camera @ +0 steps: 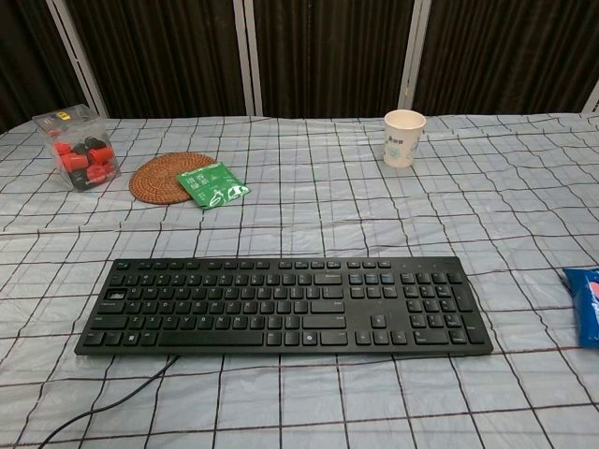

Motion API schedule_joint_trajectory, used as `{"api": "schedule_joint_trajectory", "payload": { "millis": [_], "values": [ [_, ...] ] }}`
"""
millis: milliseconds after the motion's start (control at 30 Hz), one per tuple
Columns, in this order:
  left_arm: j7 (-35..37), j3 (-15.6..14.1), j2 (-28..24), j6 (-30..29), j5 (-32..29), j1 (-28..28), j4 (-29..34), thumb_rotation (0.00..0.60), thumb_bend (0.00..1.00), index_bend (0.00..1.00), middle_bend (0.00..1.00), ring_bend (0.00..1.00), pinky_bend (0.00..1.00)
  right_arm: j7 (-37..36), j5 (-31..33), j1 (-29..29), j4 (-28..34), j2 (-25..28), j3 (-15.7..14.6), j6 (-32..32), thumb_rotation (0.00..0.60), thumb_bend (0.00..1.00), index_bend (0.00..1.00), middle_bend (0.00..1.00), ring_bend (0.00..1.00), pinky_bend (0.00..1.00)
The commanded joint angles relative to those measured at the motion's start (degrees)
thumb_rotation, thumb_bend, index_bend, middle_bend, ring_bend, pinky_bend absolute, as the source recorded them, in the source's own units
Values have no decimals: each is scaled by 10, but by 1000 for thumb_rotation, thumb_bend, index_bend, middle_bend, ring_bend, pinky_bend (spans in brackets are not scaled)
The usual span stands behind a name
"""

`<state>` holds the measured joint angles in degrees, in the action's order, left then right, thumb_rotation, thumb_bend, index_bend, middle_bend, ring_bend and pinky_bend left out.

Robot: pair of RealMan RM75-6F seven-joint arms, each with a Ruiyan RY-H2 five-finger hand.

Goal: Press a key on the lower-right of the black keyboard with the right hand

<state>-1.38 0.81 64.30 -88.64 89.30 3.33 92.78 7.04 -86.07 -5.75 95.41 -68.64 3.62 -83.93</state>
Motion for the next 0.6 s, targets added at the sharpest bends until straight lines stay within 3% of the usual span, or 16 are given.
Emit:
{"api": "schedule_joint_trajectory", "payload": {
  "millis": [33,600],
  "values": [
    [1,0,-1,-1,-1,-1,0,600,0,0,0,0,0,1,0,-1,0,-1,0,1,600,61,0,0,0,0],
    [-7,2,2,3,2,2,-2,600,0,0,0,0,0,-2,-11,1,7,7,-11,5,600,61,0,0,0,0]
  ]
}}
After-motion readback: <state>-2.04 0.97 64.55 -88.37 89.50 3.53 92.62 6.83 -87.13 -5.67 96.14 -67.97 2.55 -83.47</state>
